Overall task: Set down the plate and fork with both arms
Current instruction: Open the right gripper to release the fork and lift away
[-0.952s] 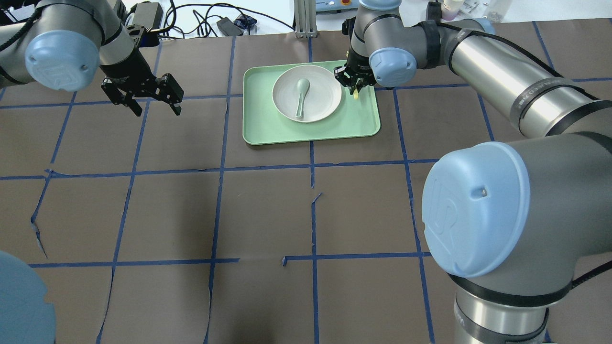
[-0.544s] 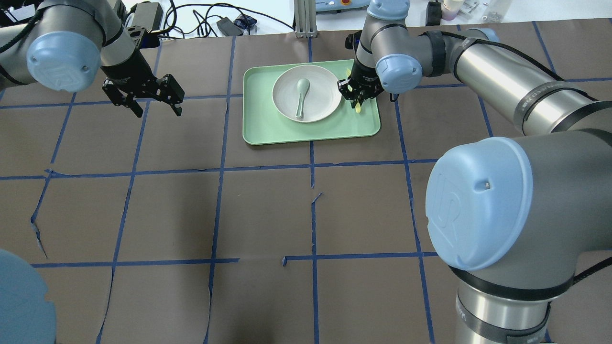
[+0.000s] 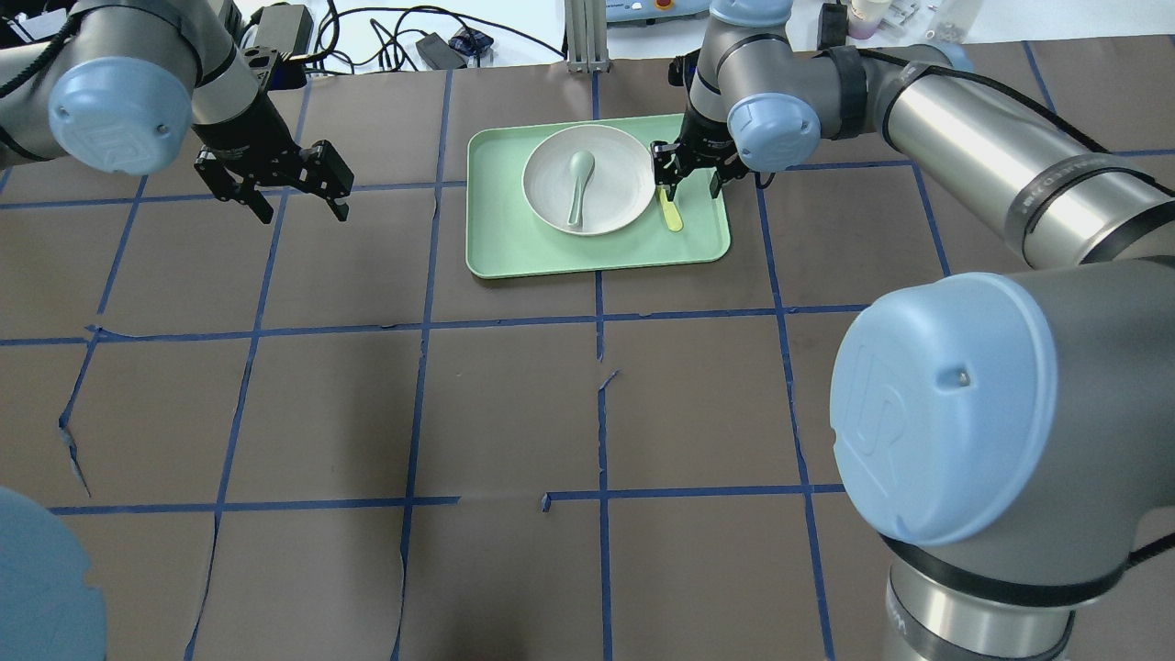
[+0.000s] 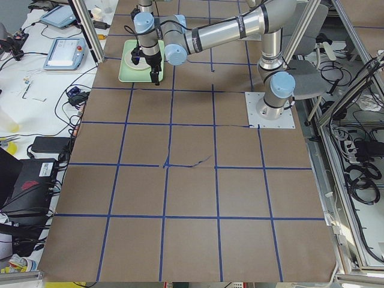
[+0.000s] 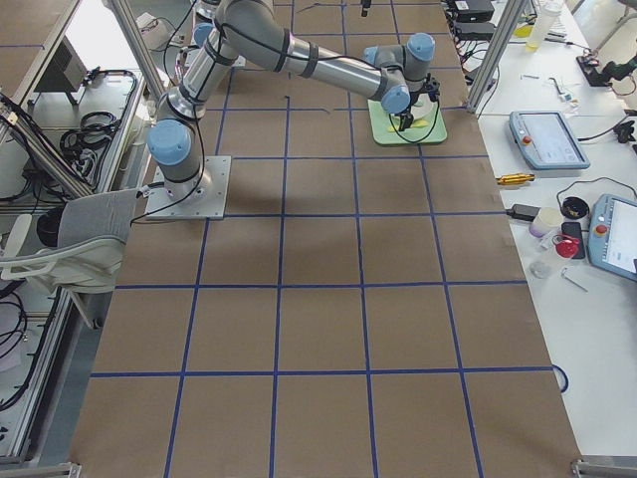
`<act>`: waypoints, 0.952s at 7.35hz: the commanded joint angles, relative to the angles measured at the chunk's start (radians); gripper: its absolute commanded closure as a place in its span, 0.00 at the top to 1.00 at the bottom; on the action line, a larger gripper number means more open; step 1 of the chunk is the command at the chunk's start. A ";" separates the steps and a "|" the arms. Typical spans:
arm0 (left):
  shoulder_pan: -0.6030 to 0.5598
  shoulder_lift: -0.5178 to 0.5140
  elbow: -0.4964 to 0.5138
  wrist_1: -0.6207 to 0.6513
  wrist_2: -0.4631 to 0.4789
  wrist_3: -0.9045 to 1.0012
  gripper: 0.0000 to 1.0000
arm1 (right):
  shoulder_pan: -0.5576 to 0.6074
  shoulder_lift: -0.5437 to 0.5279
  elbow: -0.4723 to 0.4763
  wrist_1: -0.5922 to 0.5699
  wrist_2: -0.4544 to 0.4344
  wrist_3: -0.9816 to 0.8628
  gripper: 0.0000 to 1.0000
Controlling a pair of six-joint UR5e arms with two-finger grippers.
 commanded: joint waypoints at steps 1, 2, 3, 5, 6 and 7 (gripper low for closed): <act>-0.021 0.025 0.003 -0.006 -0.001 -0.061 1.00 | -0.002 -0.118 0.000 0.162 -0.059 -0.052 1.00; -0.048 0.051 0.001 -0.012 -0.001 -0.096 1.00 | -0.008 -0.172 0.002 0.251 -0.092 -0.077 1.00; -0.099 0.076 0.001 -0.038 0.001 -0.186 1.00 | -0.016 -0.232 0.002 0.347 -0.096 -0.079 1.00; -0.176 0.123 -0.010 -0.138 0.039 -0.270 1.00 | -0.011 -0.370 0.003 0.481 -0.085 -0.061 1.00; -0.182 0.147 -0.016 -0.159 0.038 -0.271 1.00 | -0.010 -0.418 0.010 0.532 -0.085 -0.054 1.00; -0.182 0.163 -0.045 -0.161 0.034 -0.273 1.00 | -0.004 -0.456 0.040 0.551 -0.076 -0.053 1.00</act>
